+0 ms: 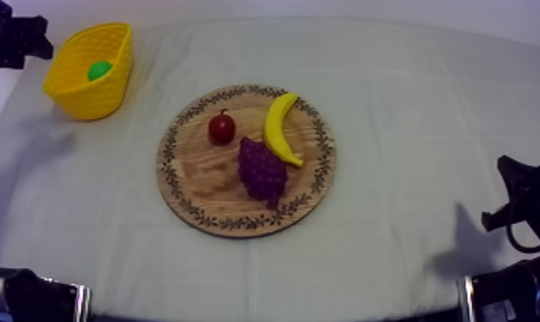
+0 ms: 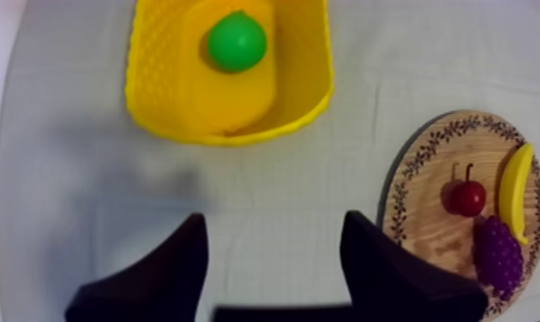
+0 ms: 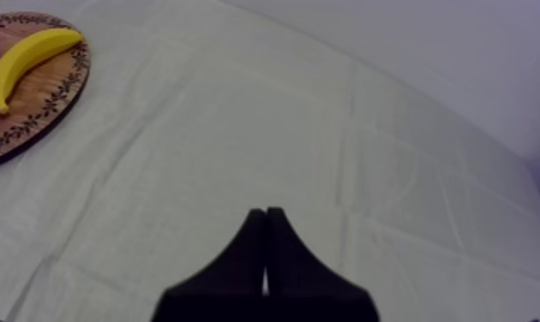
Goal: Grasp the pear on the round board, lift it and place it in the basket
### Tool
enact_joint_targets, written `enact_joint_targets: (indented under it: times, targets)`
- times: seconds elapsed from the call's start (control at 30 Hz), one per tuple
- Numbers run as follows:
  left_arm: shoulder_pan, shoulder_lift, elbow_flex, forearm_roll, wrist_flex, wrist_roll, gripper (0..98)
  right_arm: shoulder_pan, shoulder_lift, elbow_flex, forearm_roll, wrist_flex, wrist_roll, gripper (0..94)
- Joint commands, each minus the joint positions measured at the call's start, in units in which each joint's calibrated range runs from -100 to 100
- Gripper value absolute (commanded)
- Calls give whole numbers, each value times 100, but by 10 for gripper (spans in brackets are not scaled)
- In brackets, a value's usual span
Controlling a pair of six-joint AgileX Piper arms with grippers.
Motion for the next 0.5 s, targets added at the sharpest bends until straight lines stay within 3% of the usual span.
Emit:
enact_joint_targets:
  times: [0.0, 0.47]
  targets:
    - [0, -204, 240, 18, -206, -46, 553, -2, -3, -2, -1, 2, 0, 4]
    - [-113, -1727, 1625, 63, -1350, -212, 436, -2, -3, -2, -1, 2, 0, 4]
